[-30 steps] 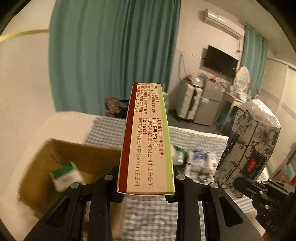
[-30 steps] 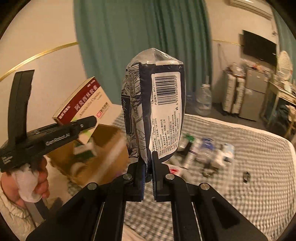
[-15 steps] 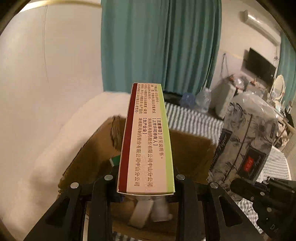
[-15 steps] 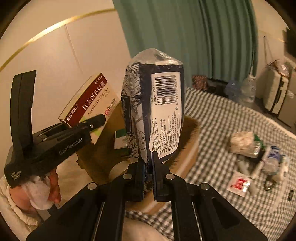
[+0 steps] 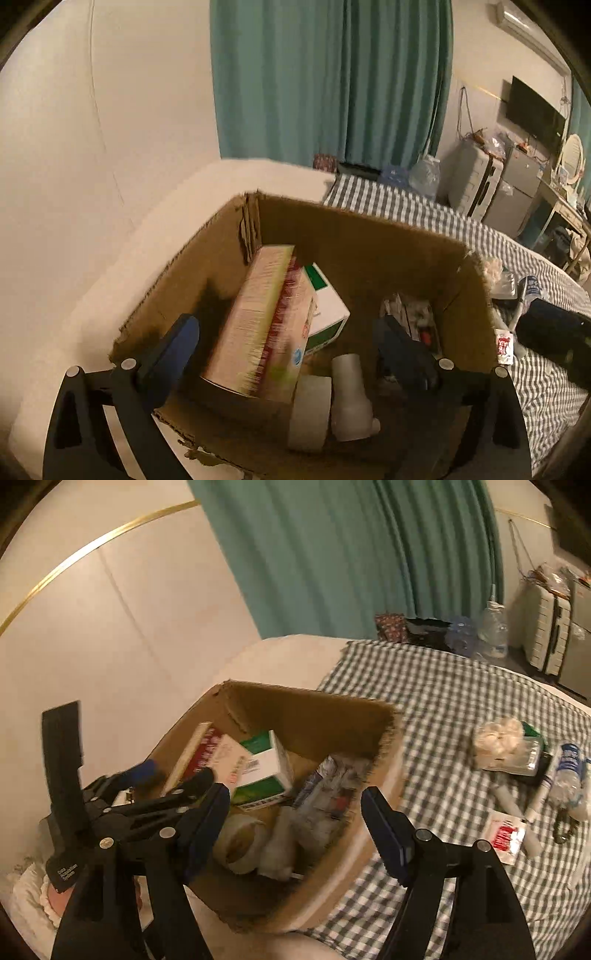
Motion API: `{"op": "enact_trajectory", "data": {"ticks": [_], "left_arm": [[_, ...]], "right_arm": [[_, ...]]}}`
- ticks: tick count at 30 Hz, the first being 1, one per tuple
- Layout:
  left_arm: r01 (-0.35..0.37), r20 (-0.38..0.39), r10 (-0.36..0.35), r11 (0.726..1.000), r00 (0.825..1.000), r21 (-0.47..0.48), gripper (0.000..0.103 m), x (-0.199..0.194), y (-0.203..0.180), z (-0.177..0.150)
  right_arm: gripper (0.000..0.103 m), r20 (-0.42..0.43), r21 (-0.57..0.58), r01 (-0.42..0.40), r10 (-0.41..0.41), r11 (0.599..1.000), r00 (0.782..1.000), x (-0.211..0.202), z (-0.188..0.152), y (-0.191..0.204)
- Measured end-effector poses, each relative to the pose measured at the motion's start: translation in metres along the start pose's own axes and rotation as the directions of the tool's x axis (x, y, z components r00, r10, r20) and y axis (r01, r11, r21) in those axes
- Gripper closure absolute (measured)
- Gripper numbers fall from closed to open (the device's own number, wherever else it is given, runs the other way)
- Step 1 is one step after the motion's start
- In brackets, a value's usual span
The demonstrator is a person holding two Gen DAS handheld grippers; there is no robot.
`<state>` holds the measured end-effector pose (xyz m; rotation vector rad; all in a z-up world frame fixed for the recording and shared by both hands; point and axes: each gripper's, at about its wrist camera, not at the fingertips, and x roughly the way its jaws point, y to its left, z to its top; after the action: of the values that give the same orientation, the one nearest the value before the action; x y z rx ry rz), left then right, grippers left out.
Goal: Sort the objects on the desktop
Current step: 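Carry the medicine box and snack bag into the cardboard box and release, then grasp the red-printed sachet with the left tool while the right tool grasps the clear comb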
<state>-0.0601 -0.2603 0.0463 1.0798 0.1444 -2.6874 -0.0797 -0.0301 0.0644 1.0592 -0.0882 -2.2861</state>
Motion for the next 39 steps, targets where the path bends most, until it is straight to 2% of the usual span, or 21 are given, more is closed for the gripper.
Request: {"op": "enact_trajectory", "data": {"ticks": [5, 9, 11, 15, 17, 21, 24, 27, 29, 33, 39], "left_arm": [[0.040, 0.032, -0.041, 0.999, 0.999, 0.037, 0.004, -0.028, -0.012, -0.001], [0.111, 0.060, -0.113, 0.993, 0.992, 0.038, 0.002, -0.050, -0.056, 0.013], [0.144, 0.085, -0.147, 0.989, 0.985, 0.043, 0.000, -0.063, -0.081, 0.015], [0.185, 0.105, -0.196, 0.977, 0.975, 0.106, 0.000, -0.079, -0.147, 0.009], [0.213, 0.084, -0.224, 0.970, 0.971, 0.120, 0.000, -0.074, -0.177, 0.000], [0.259, -0.003, -0.260, 0.960, 0.966, 0.106, 0.000, -0.049, -0.226, -0.027], [0.256, -0.061, -0.250, 0.959, 0.966, 0.123, 0.000, -0.022, -0.253, -0.046], [0.252, -0.082, -0.241, 0.955, 0.967, 0.160, 0.000, 0.002, -0.274, -0.065], [0.239, -0.084, -0.227, 0.953, 0.970, 0.188, 0.000, 0.017, -0.286, -0.073], [0.229, -0.089, -0.214, 0.946, 0.973, 0.228, 0.000, 0.043, -0.297, -0.086], [0.269, -0.156, -0.240, 0.943, 0.958, 0.197, 0.000, 0.083, -0.299, -0.097]], "right_arm": [[0.029, 0.066, 0.060, 0.073, -0.077, 0.995, 0.995, -0.046, -0.007, -0.034], [0.029, 0.128, 0.106, 0.153, -0.166, 0.983, 0.978, -0.095, -0.014, -0.063], [0.029, 0.157, 0.129, 0.205, -0.224, 0.970, 0.962, -0.120, -0.018, -0.082], [0.029, 0.201, 0.182, 0.329, -0.362, 0.927, 0.910, -0.173, -0.032, -0.123], [0.029, 0.212, 0.209, 0.373, -0.415, 0.904, 0.885, -0.195, -0.045, -0.145], [0.029, 0.186, 0.274, 0.424, -0.480, 0.863, 0.858, -0.218, -0.070, -0.186], [0.029, 0.151, 0.318, 0.447, -0.510, 0.836, 0.847, -0.223, -0.086, -0.216], [0.029, 0.112, 0.376, 0.459, -0.531, 0.805, 0.840, -0.221, -0.102, -0.244], [0.029, 0.098, 0.390, 0.456, -0.529, 0.800, 0.843, -0.213, -0.108, -0.254], [0.029, 0.049, 0.391, 0.484, -0.543, 0.783, 0.838, -0.182, -0.114, -0.274], [0.029, -0.052, 0.429, 0.503, -0.535, 0.751, 0.843, -0.135, -0.128, -0.303]]}}
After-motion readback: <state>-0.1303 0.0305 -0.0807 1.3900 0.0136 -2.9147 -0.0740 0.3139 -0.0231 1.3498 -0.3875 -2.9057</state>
